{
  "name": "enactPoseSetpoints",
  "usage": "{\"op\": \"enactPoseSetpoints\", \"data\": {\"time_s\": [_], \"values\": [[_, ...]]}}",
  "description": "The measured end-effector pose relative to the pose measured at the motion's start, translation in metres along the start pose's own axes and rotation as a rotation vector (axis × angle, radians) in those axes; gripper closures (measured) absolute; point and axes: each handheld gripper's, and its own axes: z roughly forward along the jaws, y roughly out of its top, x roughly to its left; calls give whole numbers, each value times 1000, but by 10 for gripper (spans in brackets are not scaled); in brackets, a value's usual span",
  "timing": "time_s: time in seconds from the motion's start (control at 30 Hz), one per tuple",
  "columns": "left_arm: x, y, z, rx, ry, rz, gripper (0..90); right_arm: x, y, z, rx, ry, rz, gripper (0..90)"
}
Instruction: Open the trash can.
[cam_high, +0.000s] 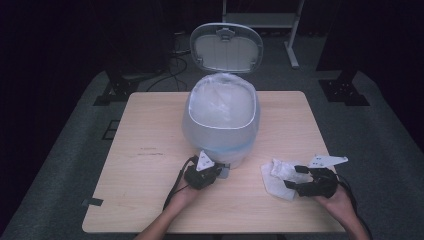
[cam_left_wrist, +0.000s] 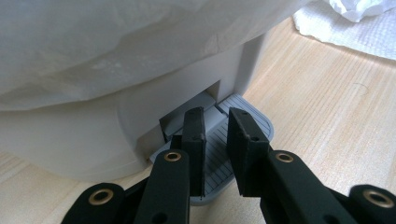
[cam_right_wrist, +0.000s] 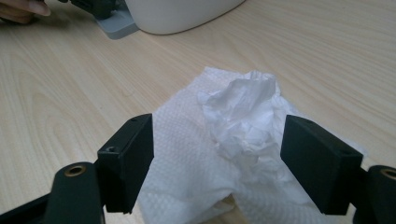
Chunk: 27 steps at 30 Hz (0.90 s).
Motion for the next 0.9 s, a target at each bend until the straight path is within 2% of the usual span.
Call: {"op": "enactPoseSetpoints", "data": {"time_s": [0.13, 0.67, 0.9], "values": [[0, -2, 0, -14, 2, -8, 769, -4, 5, 5, 21, 3, -2, 246], [-2, -2, 0, -17, 13, -12, 769, -10, 21, 27, 118, 3, -45, 247], [-2, -2, 0, -16, 14, -11, 769, -11, 25, 39, 183, -2, -59, 254]]}}
